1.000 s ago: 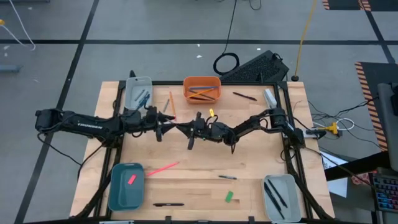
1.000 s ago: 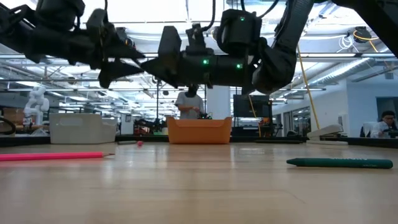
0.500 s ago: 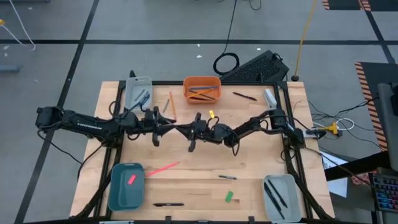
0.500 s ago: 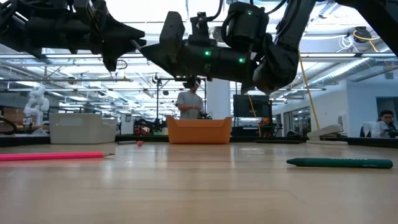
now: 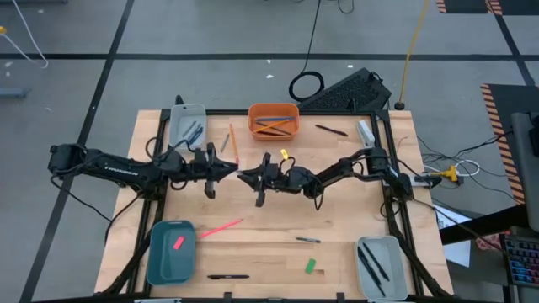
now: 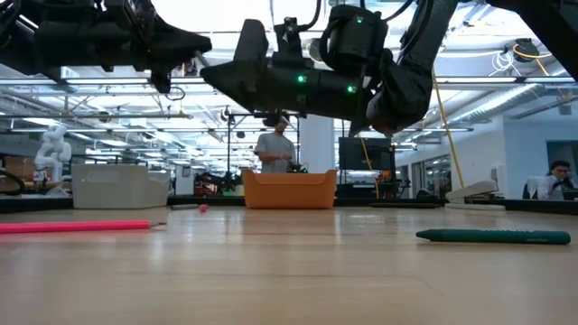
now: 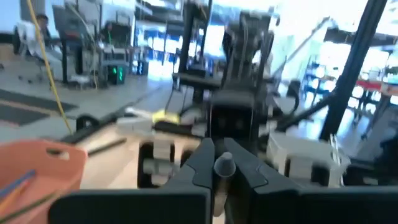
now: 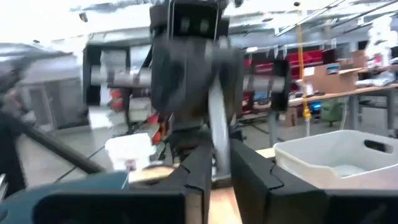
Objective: Sort crayons/erasers/pens/pencils in bins
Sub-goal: Put the gray crayon into the top gray bin
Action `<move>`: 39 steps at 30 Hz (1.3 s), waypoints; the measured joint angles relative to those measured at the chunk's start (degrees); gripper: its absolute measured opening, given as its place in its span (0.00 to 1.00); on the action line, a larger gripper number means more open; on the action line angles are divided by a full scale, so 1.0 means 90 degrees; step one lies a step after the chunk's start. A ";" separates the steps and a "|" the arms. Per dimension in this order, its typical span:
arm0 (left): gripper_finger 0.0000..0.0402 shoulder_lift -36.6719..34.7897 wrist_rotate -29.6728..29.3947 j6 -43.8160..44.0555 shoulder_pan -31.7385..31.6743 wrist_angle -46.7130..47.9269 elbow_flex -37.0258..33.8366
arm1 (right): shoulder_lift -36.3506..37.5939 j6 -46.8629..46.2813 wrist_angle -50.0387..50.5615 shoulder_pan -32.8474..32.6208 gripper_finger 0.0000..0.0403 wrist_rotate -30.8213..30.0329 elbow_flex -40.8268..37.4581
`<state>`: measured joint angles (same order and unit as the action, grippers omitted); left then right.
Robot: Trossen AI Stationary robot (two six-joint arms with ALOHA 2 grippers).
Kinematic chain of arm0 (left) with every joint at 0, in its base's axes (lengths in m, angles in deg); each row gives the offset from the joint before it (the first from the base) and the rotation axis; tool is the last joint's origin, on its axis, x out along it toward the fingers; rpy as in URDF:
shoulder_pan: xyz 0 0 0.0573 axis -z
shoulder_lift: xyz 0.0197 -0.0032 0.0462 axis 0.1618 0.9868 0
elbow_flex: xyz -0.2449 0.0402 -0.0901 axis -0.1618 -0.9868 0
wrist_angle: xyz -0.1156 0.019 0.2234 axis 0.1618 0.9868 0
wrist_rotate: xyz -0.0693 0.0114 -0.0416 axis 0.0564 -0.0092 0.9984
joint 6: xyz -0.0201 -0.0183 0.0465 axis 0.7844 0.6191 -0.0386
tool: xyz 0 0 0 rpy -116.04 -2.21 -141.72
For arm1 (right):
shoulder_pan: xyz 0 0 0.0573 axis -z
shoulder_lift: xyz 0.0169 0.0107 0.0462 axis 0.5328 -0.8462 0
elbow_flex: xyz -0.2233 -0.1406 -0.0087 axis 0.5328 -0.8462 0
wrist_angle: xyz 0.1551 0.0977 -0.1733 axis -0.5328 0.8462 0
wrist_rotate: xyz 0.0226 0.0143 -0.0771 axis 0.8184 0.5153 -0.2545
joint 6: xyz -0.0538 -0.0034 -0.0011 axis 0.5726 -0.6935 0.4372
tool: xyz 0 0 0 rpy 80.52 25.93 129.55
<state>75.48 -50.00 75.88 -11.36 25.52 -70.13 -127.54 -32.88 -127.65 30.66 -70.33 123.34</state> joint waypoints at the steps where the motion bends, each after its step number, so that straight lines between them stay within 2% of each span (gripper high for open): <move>1: 0.04 -0.0008 -0.0018 -0.0014 -0.0001 -0.0085 0.0004 | -0.0004 0.0000 0.0034 0.0002 0.14 0.0070 -0.0005; 14: 0.04 -0.0006 -0.0329 -0.0436 -0.0014 -0.0381 0.0005 | -0.0012 -0.0085 0.0618 -0.0005 0.42 0.0136 -0.0007; 20: 0.04 -0.0006 -0.0609 -0.0554 -0.0012 -0.0372 0.0005 | -0.0012 0.0068 0.0615 0.0007 0.47 0.0122 -0.0007; 24: 0.04 -0.0030 -0.1443 -0.0855 -0.0046 -0.0155 0.0027 | -0.0012 0.0310 0.1001 0.0007 0.45 0.0136 -0.0007; 28: 0.04 -0.0294 -0.2530 -0.0826 -0.0292 0.1410 0.0352 | -0.0012 0.0496 0.1807 0.0007 0.38 0.0137 -0.0007; 34: 0.04 -0.0564 -0.4479 -0.0102 -0.1082 0.5915 0.1727 | -0.0015 0.0544 0.2363 0.0007 0.19 0.0140 -0.0012; 36: 0.04 -0.0534 -0.4827 0.0306 -0.1526 0.7210 0.2079 | -0.0015 0.0544 0.2312 0.0007 0.12 0.0161 -0.0012; 39: 0.04 -0.0485 -0.4788 0.0643 -0.2235 0.7927 0.2239 | -0.0015 0.0691 0.2097 0.0007 0.03 0.0377 -0.0013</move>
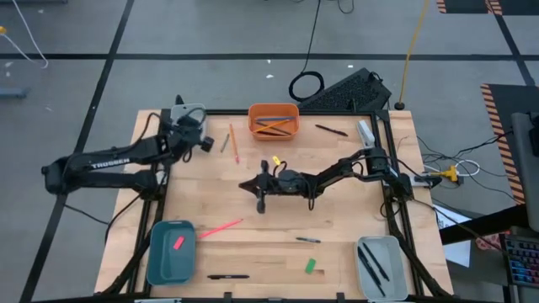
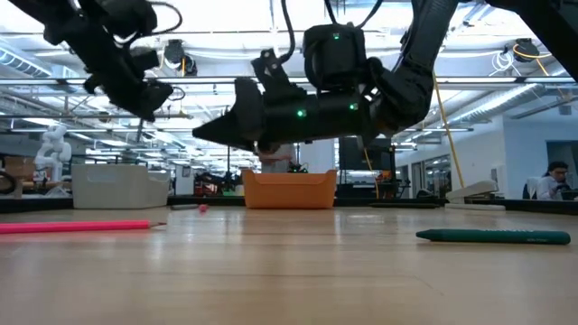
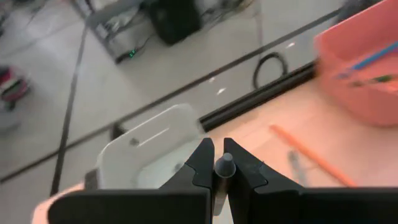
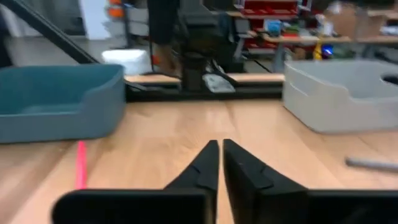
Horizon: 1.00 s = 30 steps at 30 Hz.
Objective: Sort crayons/erasers/pens/pencils in bins
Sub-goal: Put the gray crayon into the top gray bin
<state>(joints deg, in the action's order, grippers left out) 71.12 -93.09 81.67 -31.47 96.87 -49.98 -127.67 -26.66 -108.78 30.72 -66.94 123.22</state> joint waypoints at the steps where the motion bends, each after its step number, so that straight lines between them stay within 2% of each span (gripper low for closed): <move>1: 0.04 -0.0001 0.0088 -0.0009 -0.0241 0.0028 -0.0013 | 0.0000 0.0029 -0.0065 0.0000 0.02 0.0113 0.0001; 5: 0.04 0.0152 0.0691 -0.0161 -0.1153 -0.0052 -0.0141 | 0.0000 0.0044 -0.0073 -0.0005 0.02 0.0287 -0.0008; 10: 0.04 0.0536 0.1139 -0.0356 -0.1982 -0.0074 -0.0168 | 0.0231 0.0309 -0.0101 0.0000 0.00 0.0281 -0.0326; 16: 0.04 0.1035 0.1465 -0.0404 -0.2657 -0.0068 -0.0170 | 0.1194 0.0500 -0.0175 0.0076 0.00 0.0259 -0.1236; 19: 0.05 0.1242 0.1552 -0.0423 -0.2755 -0.0078 -0.0172 | 0.1693 0.0590 -0.0185 0.0097 0.00 0.0063 -0.1736; 26: 0.06 0.1651 0.2482 -0.0481 -0.2797 -0.0214 -0.0168 | 0.2780 0.0519 -0.0190 0.0092 0.00 -0.0425 -0.2932; 30: 0.12 0.1764 0.2584 -0.0504 -0.2776 -0.0169 -0.0170 | 0.3190 0.0525 -0.0508 0.0114 0.00 -0.0546 -0.3430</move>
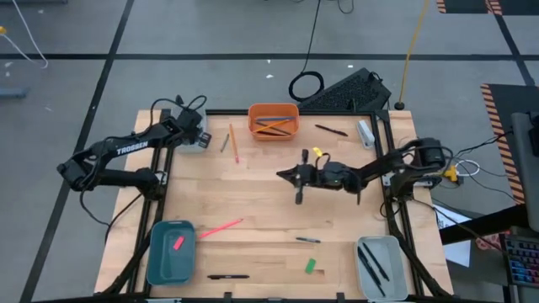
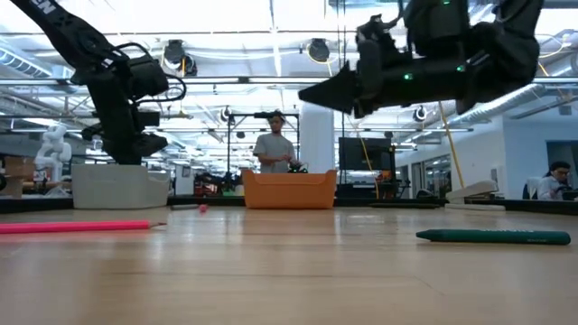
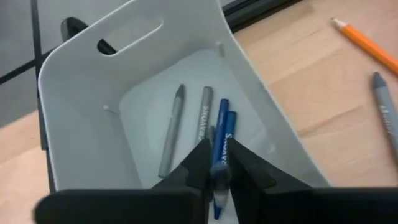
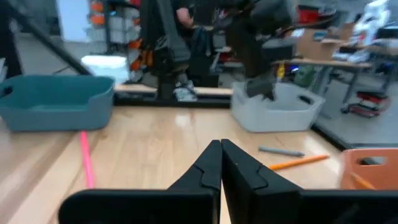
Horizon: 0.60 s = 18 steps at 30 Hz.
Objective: Sort crayons/erasers/pens/pencils in bins
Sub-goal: Put the gray crayon into the top gray bin, then put the green crayon into the top gray bin
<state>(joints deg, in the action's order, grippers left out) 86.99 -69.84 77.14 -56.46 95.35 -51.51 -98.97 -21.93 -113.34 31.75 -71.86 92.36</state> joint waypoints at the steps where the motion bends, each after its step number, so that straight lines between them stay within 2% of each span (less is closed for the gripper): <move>1: 0.14 0.0010 -0.0011 -0.0002 0.0007 0.0008 0.0000 | 0.0075 -0.0005 -0.0096 0.0003 0.00 -0.0058 -0.0081; 8: 0.26 -0.0024 -0.0030 0.0156 0.0057 0.0054 0.0000 | 0.0332 -0.0038 -0.0197 -0.0005 0.00 -0.0205 -0.0641; 18: 0.22 -0.0579 -0.0028 -0.0054 0.0079 0.0159 0.0000 | 0.0334 -0.0148 -0.0236 0.0096 0.00 -0.0218 -0.0759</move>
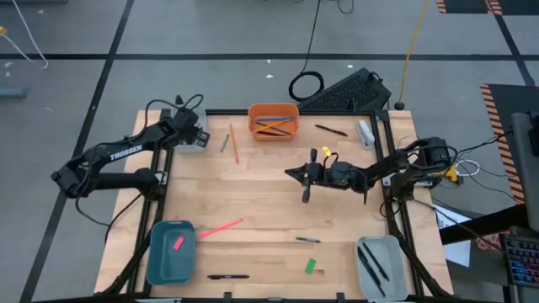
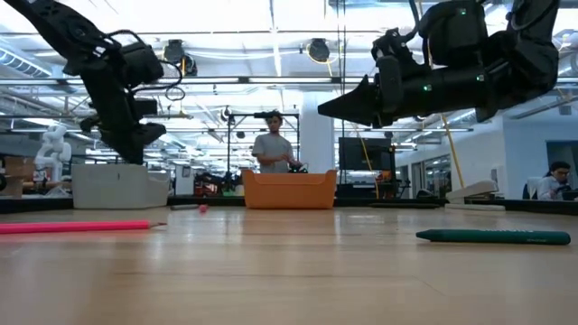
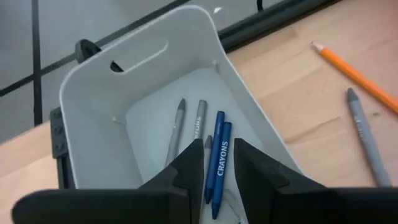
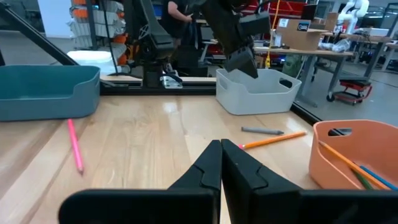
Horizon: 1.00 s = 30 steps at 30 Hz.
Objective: Sort crayons/erasers/pens/pencils in bins
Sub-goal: Put the green crayon into the top gray bin
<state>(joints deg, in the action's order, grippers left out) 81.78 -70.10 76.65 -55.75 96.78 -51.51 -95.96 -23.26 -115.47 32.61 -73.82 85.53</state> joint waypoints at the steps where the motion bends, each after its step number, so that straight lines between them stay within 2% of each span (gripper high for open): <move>1: 0.22 -0.0093 -0.0007 -0.0028 0.0002 0.0028 0.0000 | 0.0000 0.0000 0.0004 0.0011 0.00 0.0000 0.0000; 8: 0.31 -0.0695 0.0003 -0.0137 0.0068 0.0329 0.0000 | 0.0000 0.0049 0.0041 0.0018 0.00 0.0000 0.0000; 11: 0.32 -0.1023 0.0008 -0.0174 0.0268 0.0513 0.0000 | 0.0000 0.0135 0.0041 0.0018 0.00 0.0000 0.0000; 14: 0.28 -0.1392 0.0004 -0.0167 0.0659 0.0570 0.0000 | 0.0000 0.0163 0.0044 0.0018 0.00 0.0000 0.0000; 18: 0.19 -0.1824 -0.0112 -0.0039 0.1447 0.0455 0.0000 | 0.0000 0.0214 0.0044 0.0018 0.00 0.0000 0.0000; 24: 0.03 -0.2001 -0.0425 -0.0124 0.2806 -0.0006 0.0000 | 0.0000 0.0287 0.0044 0.0018 0.00 0.0000 0.0000; 30: 0.02 -0.2011 -0.0664 -0.0689 0.3871 -0.0720 0.0000 | 0.0000 0.0287 0.0045 0.0018 0.00 0.0001 0.0000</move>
<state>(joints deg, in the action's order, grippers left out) 63.68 -76.07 70.45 -20.91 90.30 -51.51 -95.96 -20.68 -115.06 32.77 -73.81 85.53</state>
